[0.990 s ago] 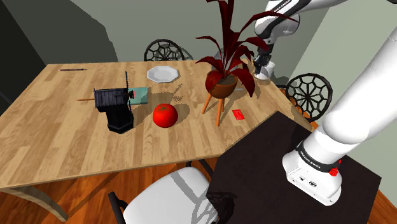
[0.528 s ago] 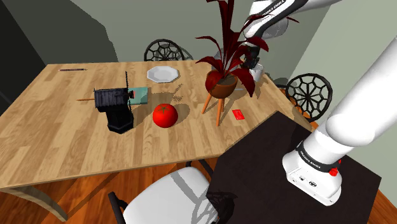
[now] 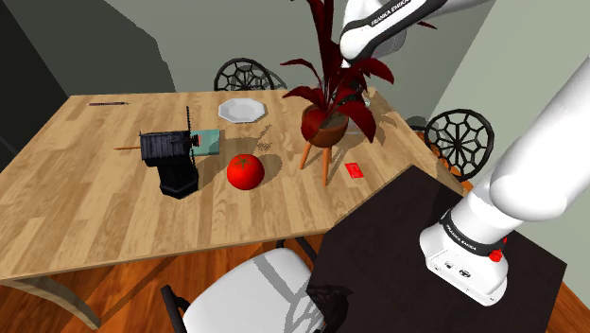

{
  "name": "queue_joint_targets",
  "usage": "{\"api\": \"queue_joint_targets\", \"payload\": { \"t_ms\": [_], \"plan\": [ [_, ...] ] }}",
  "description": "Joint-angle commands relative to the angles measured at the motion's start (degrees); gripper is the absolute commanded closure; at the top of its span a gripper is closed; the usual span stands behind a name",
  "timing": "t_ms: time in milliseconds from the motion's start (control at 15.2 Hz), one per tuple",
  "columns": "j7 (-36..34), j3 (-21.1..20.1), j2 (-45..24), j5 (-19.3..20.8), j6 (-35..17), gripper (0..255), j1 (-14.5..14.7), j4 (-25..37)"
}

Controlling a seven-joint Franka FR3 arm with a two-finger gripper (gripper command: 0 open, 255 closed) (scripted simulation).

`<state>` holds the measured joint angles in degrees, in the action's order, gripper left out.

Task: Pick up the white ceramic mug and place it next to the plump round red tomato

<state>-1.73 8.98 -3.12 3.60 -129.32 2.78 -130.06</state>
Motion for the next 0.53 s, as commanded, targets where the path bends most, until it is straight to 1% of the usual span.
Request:
{"api": "queue_joint_targets", "payload": {
  "t_ms": [0,462],
  "plan": [
    [-2.6,-1.6,-1.3,-0.4,0.5,255,1.7,0.4],
    [-11.6,-6.0,-4.7,-1.4,2.3,255,6.9,5.2]
  ]
}}
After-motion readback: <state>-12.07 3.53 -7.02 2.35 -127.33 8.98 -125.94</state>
